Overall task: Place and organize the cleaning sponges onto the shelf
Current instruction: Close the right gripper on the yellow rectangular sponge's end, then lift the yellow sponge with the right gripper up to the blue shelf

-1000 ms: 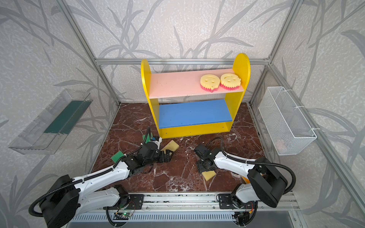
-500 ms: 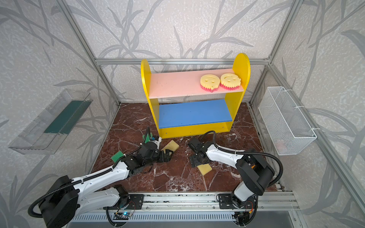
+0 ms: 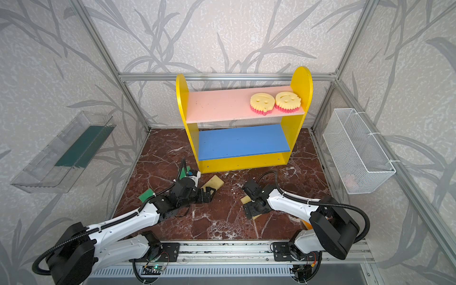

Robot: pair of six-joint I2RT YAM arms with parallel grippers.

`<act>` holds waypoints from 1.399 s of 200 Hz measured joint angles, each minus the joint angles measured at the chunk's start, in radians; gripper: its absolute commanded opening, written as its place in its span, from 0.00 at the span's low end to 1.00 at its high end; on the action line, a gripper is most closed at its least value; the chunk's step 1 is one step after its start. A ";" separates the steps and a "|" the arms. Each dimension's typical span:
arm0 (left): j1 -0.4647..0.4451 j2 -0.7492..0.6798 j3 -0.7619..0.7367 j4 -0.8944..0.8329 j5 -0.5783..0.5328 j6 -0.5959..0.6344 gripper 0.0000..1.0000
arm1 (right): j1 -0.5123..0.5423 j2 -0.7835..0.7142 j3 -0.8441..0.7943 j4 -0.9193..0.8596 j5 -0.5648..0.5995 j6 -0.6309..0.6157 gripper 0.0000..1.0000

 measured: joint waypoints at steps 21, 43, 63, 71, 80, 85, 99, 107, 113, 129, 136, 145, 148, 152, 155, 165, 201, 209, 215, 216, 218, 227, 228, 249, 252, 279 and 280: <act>0.000 0.000 0.000 0.000 0.003 0.000 0.98 | 0.000 -0.002 -0.011 0.000 -0.003 0.001 0.96; 0.000 0.000 0.000 0.000 0.006 -0.002 0.98 | 0.000 -0.002 -0.011 -0.001 0.000 0.011 0.87; 0.000 0.000 0.000 0.000 0.008 -0.002 0.98 | 0.000 -0.001 -0.011 -0.004 0.013 0.025 0.77; 0.000 0.000 0.000 0.000 0.008 -0.002 0.98 | 0.000 -0.001 -0.011 -0.005 0.018 0.031 0.74; 0.000 0.000 0.000 -0.001 0.009 -0.002 0.98 | 0.000 -0.001 -0.011 -0.005 0.023 0.038 0.71; 0.000 0.000 0.000 -0.001 0.009 -0.002 0.98 | 0.000 -0.001 -0.011 -0.005 0.025 0.042 0.70; 0.000 0.000 0.000 -0.001 0.010 -0.002 0.98 | 0.000 -0.003 -0.011 -0.005 0.031 0.050 0.68; 0.000 0.000 0.000 -0.001 0.011 -0.002 0.98 | 0.000 -0.005 -0.011 -0.005 0.038 0.054 0.68; 0.000 0.000 0.000 -0.002 0.011 -0.002 0.98 | 0.000 -0.007 -0.011 -0.005 0.043 0.055 0.68; 0.000 0.000 0.000 -0.003 0.013 -0.002 0.98 | -0.004 -0.023 -0.006 -0.013 0.060 0.056 0.68; 0.000 0.000 0.000 -0.005 0.014 -0.002 0.98 | -0.011 -0.033 0.000 -0.018 0.065 0.055 0.67; 0.000 0.000 0.000 -0.009 0.013 -0.001 0.98 | -0.020 -0.045 0.013 -0.024 0.068 0.052 0.67; 0.000 0.000 0.000 -0.011 0.013 -0.001 0.98 | -0.027 -0.051 0.022 -0.025 0.071 0.049 0.68; 0.000 0.000 0.000 -0.013 0.013 0.001 0.98 | -0.034 -0.053 0.029 -0.027 0.071 0.048 0.67; 0.000 0.000 0.000 -0.015 0.013 0.001 0.98 | -0.045 -0.056 0.039 -0.029 0.072 0.042 0.67; 0.000 0.000 0.000 -0.021 0.013 0.002 0.98 | -0.080 -0.064 0.071 -0.034 0.073 0.026 0.68; 0.000 -0.003 0.000 -0.034 0.011 0.007 0.98 | -0.239 -0.110 0.162 -0.022 0.072 -0.033 0.67; 0.000 -0.003 0.000 -0.034 0.010 0.008 0.98 | -0.272 -0.124 0.171 -0.009 0.072 -0.042 0.67; 0.000 -0.003 0.000 -0.034 0.010 0.008 0.98 | -0.293 -0.132 0.174 0.001 0.072 -0.050 0.67; 0.000 -0.003 0.000 -0.034 0.010 0.009 0.98 | -0.297 -0.135 0.175 0.004 0.072 -0.052 0.67; 0.000 -0.003 0.000 -0.034 0.010 0.009 0.98 | -0.307 -0.138 0.177 0.008 0.072 -0.056 0.67; 0.000 -0.002 0.000 -0.034 0.010 0.009 0.98 | -0.346 -0.148 0.187 0.023 0.069 -0.066 0.67; 0.000 -0.002 0.000 -0.034 0.010 0.009 0.98 | -0.346 -0.148 0.187 0.023 0.069 -0.066 0.67; 0.000 0.000 0.000 -0.033 0.009 0.010 0.98 | -0.412 -0.134 0.237 0.045 0.063 -0.087 0.67; 0.000 0.000 0.000 -0.033 0.009 0.010 0.98 | -0.417 -0.132 0.243 0.048 0.063 -0.089 0.67; 0.000 0.011 0.000 -0.029 0.008 0.014 0.98 | -0.463 -0.074 0.327 0.092 0.076 -0.114 0.67; 0.000 0.012 0.000 -0.029 0.008 0.014 0.98 | -0.463 -0.072 0.330 0.093 0.076 -0.114 0.67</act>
